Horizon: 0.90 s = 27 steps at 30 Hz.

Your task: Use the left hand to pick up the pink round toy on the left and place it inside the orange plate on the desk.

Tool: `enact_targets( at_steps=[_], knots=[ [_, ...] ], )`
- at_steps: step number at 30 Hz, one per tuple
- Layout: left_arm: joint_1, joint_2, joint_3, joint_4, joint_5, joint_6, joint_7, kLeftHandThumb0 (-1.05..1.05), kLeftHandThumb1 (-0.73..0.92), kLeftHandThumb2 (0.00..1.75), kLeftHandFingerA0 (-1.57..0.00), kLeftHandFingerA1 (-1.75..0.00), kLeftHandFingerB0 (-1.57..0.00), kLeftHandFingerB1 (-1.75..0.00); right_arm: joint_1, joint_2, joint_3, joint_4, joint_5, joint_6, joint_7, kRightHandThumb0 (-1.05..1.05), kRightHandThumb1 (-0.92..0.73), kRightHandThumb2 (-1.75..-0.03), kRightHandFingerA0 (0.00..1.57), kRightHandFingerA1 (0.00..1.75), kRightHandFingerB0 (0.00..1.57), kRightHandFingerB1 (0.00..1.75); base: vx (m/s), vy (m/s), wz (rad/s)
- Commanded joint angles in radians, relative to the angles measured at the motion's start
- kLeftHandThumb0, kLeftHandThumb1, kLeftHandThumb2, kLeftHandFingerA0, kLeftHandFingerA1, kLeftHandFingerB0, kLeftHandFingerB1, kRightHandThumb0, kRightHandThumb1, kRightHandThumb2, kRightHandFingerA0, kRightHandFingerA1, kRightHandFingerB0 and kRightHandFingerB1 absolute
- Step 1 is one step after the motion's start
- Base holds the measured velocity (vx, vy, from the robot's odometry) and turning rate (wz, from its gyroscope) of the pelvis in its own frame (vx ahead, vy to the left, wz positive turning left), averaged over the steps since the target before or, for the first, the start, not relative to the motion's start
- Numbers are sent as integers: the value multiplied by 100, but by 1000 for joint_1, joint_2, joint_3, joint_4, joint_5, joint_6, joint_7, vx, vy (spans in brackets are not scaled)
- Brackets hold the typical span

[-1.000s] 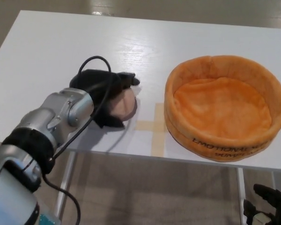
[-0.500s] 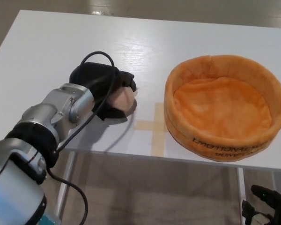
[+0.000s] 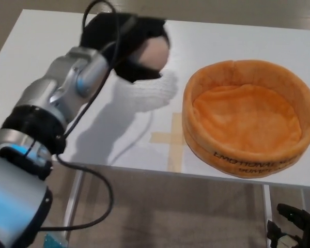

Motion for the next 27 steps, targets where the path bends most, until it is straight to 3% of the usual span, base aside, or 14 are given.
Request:
enact_targets(
  at_steps=[1,3,4,5,6,11,12,13,14,15,16,17,20,27],
  knots=[
    [-46,-71,22,-73,-27,-6,-64,-29,73,65,-74,-159,-82,-88,10,9,-1,9,13,-18,5,-24,-60,-60,55,87,50,57,0,0,0],
    [-48,-80,25,-80,-27,-4,-72,-24,73,65,-75,-158,-85,-84,8,9,2,9,10,-13,3,-26,-61,-59,56,86,51,55,0,0,0],
    [-57,-112,17,-87,-17,9,-74,-17,74,63,-77,-160,-82,-101,7,11,2,9,11,-8,0,-23,-60,-59,57,87,54,57,0,0,0],
    [-62,-131,9,-89,-10,17,-72,-17,74,63,-77,-160,-82,-101,6,13,-1,9,13,-8,-1,-23,-60,-59,57,87,54,57,0,0,0],
    [-69,-155,0,-92,3,29,-69,-18,73,61,-79,-154,-87,-83,6,15,-4,8,18,-10,1,-23,-59,-60,56,87,54,58,0,0,0],
    [-77,-245,-36,-75,26,38,-76,-25,67,67,-82,-154,-84,-97,6,14,10,8,4,-17,2,-26,-60,-60,56,87,53,59,0,0,0],
    [-62,-274,-31,-66,4,34,-88,-27,65,61,-84,-143,-79,-49,6,15,4,8,12,-13,5,-25,-61,-59,55,86,51,54,0,0,0],
    [-55,-287,-37,-58,1,26,-94,-34,59,57,-78,-83,-55,-38,5,16,0,8,16,-13,8,-24,-61,-59,56,88,52,55,0,0,0],
    [-54,-288,-42,-55,7,21,-95,-34,59,57,-78,-83,-55,-38,5,16,0,8,17,-14,9,-24,-61,-59,56,88,52,55,0,0,0],
    [-51,-291,-62,-59,20,45,-137,-33,26,86,0,-48,0,-48,6,15,2,8,15,-13,9,-25,-62,-58,54,86,51,53,0,0,0],
    [-49,-293,-75,-61,30,64,-167,-33,26,86,0,-48,0,-48,6,15,4,8,13,-12,10,-25,-62,-58,54,86,51,53,0,0,0],
    [-43,-297,-93,-67,42,86,-203,-67,39,81,0,-20,-4,-22,7,16,3,8,14,-12,7,-26,-61,-58,56,84,53,53,0,0,0],
    [-34,-305,-133,-60,59,128,-273,-89,48,91,0,0,0,-4,11,16,5,7,12,-19,7,-24,-61,-60,54,86,51,56,0,0,0],
    [-43,-317,-139,-28,39,182,-325,-91,49,94,0,0,0,-4,6,13,9,8,7,-11,4,-24,-63,-59,55,85,51,54,0,0,0]
  ],
)
